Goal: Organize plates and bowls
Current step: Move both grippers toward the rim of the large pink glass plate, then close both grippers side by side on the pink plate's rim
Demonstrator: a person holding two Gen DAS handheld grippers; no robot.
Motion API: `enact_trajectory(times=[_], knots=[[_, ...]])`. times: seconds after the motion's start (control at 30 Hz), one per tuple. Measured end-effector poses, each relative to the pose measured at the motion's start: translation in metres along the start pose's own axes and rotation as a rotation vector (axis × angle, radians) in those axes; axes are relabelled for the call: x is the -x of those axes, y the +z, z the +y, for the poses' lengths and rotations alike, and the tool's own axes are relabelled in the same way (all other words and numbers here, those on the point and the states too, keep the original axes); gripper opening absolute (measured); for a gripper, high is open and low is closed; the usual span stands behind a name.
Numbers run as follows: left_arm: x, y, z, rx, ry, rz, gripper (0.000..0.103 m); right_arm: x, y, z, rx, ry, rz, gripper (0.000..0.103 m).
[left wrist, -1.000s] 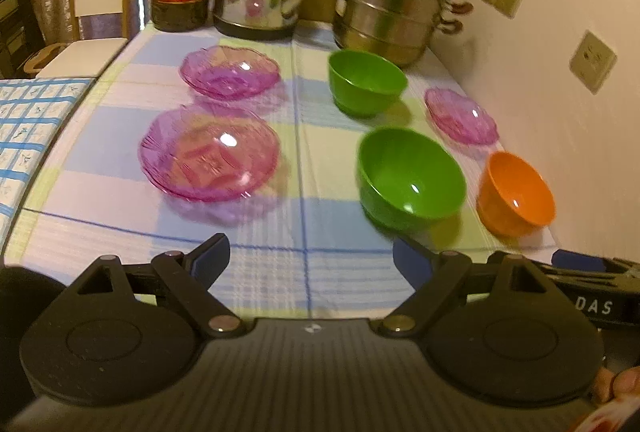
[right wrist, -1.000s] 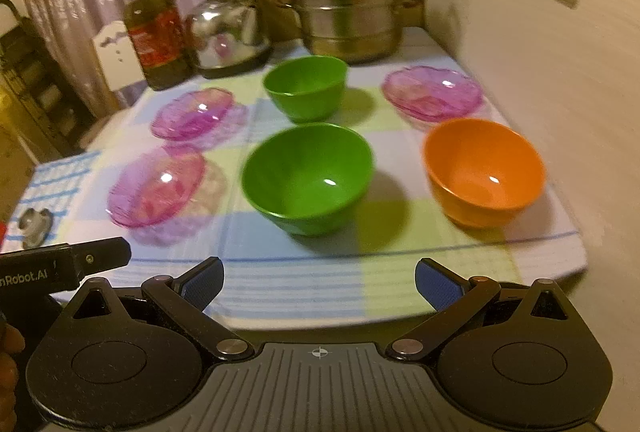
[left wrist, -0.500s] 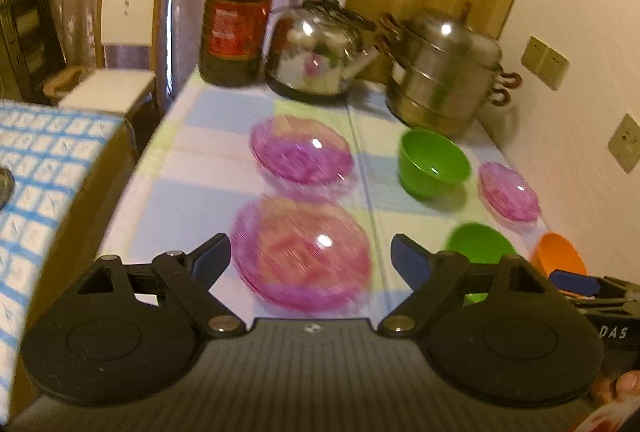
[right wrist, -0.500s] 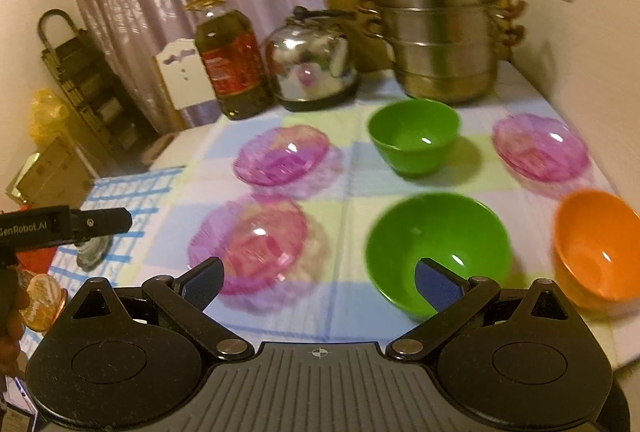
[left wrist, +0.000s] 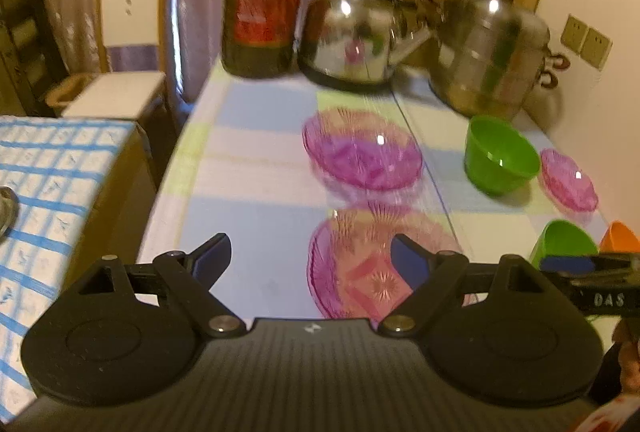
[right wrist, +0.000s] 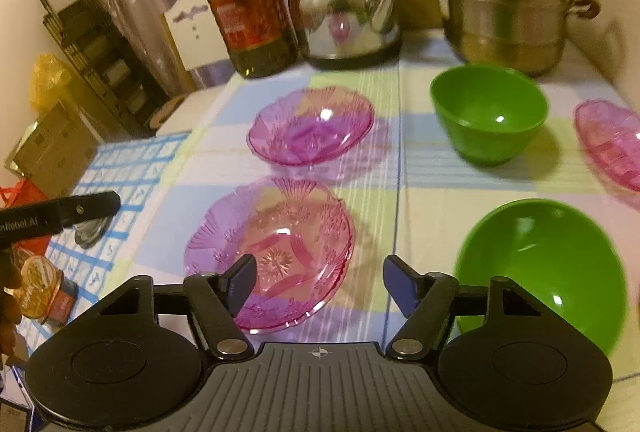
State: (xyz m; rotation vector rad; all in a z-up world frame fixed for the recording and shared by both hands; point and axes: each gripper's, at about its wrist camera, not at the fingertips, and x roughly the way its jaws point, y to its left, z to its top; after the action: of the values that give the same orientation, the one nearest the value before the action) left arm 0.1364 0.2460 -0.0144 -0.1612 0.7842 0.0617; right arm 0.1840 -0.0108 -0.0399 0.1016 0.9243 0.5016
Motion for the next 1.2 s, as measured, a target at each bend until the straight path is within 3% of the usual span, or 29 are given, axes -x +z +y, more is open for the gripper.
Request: enact_trajectory(times=[0.07, 0.43, 0.8, 1.03, 1.2], knots=[[-0.016, -0.005, -0.001, -0.030, -0.005, 0.030, 0.084, -0.016, 0.001, -0.002, 0.003, -0.009, 0.018, 0.064], [-0.081, -0.024, 0.007, -0.033, -0.041, 0.133, 0.057, -0.081, 0.010, -0.016, -0.010, -0.043, 0.087, 0.054], [-0.096, -0.029, 0.008, -0.029, -0.067, 0.172, 0.020, -0.103, 0.006, -0.023, -0.016, -0.075, 0.148, 0.041], [-0.095, -0.029, 0.006, -0.014, -0.083, 0.181, 0.011, -0.104, 0.006, -0.022, -0.023, -0.076, 0.149, 0.015], [-0.088, -0.023, 0.003, -0.019, -0.070, 0.175, 0.010, -0.099, 0.007, -0.019, -0.028, -0.075, 0.143, 0.013]])
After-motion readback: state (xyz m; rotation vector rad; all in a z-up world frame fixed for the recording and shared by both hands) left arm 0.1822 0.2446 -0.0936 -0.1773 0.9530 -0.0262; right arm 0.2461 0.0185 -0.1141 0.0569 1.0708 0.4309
